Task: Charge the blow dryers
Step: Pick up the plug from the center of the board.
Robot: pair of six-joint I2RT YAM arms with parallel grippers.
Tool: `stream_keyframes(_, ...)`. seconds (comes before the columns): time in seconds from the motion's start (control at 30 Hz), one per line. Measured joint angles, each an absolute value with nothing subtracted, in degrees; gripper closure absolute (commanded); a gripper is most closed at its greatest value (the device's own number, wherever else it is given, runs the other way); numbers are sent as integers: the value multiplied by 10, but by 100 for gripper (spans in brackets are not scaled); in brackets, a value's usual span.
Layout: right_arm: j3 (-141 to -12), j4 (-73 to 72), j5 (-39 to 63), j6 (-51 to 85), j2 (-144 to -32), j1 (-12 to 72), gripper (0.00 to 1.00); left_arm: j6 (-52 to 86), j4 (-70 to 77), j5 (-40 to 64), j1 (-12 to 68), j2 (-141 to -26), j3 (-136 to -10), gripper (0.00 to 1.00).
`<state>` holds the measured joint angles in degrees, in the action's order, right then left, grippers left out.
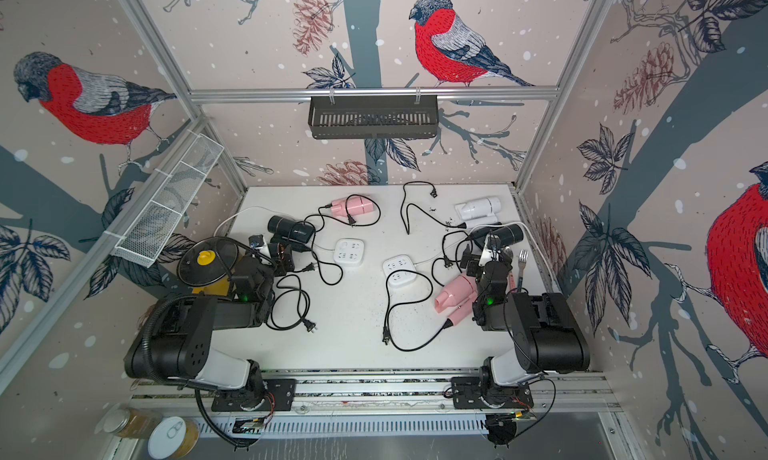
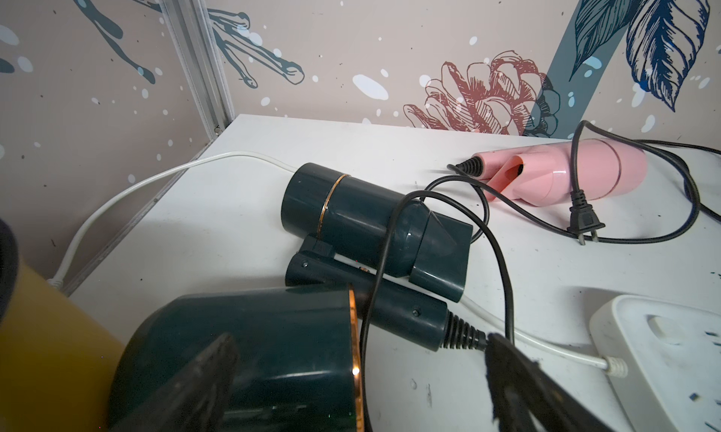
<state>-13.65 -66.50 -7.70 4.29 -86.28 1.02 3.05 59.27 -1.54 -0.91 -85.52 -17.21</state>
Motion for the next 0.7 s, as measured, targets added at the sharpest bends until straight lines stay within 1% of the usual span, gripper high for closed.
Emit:
stream_keyframes(0.23, -133, -667, -75, 44, -861, 3, 0, 31, 594, -16, -9, -849, -166, 2)
stream_keyframes(0.3, -126, -669, -89, 50, -854, 3, 0, 32, 596, -18, -8, -835, -151, 2)
stream_keyframes(0.4, -125, -659, -111, 61, -828, 3, 0, 32, 590, -34, -2, -784, -133, 2)
stream_keyframes(0.5, -145, -620, -126, 61, -787, 12, 0, 44, 564, -55, 5, -717, -135, 2)
stream_keyframes(0.7, -191, -494, -139, 81, -672, 29, 0, 92, 446, -92, 39, -595, -174, 2)
